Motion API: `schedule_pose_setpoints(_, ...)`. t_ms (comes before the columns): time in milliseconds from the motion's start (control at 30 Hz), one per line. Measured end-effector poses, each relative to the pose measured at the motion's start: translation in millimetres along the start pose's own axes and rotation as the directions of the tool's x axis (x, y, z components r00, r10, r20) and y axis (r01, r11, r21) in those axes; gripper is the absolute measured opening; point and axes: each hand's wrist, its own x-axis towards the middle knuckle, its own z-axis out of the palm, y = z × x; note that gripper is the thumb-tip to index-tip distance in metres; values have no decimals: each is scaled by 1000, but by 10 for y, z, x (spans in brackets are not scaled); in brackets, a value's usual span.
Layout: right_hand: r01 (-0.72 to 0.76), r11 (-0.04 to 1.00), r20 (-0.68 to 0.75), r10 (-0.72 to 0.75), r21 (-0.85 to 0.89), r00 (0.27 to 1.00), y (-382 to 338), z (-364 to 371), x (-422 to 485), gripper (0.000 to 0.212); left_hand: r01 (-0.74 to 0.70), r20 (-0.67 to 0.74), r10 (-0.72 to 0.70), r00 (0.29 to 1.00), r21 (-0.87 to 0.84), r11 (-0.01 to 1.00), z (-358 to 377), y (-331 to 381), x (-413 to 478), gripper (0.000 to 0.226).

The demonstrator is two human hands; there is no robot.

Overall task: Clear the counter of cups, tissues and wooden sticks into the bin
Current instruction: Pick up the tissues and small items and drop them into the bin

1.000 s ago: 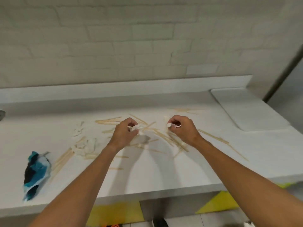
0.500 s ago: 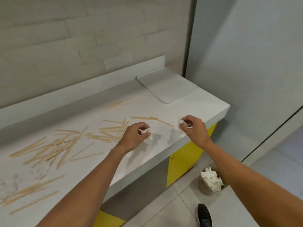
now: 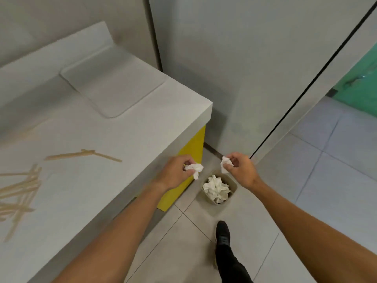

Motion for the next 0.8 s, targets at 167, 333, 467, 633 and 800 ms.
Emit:
schedule_pose_setpoints(167,-141,984,89,151,-106,985,871,-41,463,7,166,55,-167,984,20,986,826,-344,742,11)
schedule_pose_setpoints(333,-191,965,147,219,-182,965,1673,191,955,12,272,73,-274,959,32,962,1554,-774,1340,13)
schedule_pose_setpoints(467,-212,955,177,249,-206,952,2185,440,1227,20,334,75,-338,938,69,940,1954,-1129,1637,16)
schedule_pose_setpoints(633,-314,924,206,358,-218,911,2697,696,1383,29,408,159,-418,894,94,908,2302,-1521,1808,36)
schedule_pose_setpoints(800,-365,895,224,422,-255,879,2842,680,1333,28,416,223,-422,879,76,906,2337,-1553,1767,44)
